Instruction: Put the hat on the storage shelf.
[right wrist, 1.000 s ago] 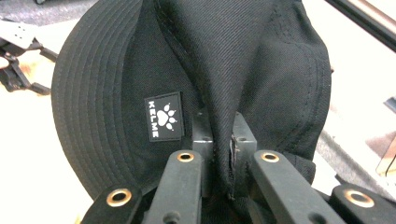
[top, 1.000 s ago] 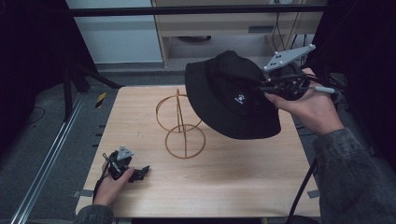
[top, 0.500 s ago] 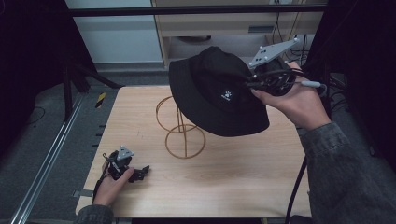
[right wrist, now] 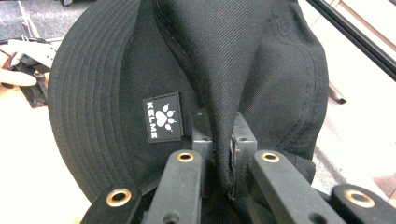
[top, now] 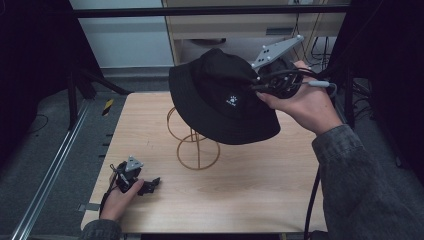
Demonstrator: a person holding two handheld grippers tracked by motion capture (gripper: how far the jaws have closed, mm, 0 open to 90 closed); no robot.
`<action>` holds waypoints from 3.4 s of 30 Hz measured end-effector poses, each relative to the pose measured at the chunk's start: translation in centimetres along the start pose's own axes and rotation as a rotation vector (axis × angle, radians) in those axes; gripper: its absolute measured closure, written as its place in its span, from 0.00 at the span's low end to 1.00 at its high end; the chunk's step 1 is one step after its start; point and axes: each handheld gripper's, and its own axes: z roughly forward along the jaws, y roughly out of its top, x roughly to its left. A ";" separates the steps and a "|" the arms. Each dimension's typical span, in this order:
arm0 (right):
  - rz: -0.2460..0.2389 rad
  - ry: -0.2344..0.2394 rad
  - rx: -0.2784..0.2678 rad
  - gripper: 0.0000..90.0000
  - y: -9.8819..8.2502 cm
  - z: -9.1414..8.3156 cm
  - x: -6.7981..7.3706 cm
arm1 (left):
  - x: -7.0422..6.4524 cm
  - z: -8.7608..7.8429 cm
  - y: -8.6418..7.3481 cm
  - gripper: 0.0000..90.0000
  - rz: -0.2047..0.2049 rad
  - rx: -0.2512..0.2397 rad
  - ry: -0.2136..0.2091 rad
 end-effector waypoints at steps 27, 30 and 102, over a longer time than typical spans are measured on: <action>-0.043 0.033 0.039 0.94 2.7 3.2 0.5 | 0.0 0.0 0.0 0.00 0.001 0.001 0.000; -0.041 0.038 0.036 0.94 3.0 3.6 0.6 | 0.0 0.0 0.0 0.00 0.002 0.001 0.000; -0.107 0.146 0.163 0.89 4.6 12.6 5.3 | 0.0 0.0 0.0 0.00 0.005 0.005 -0.003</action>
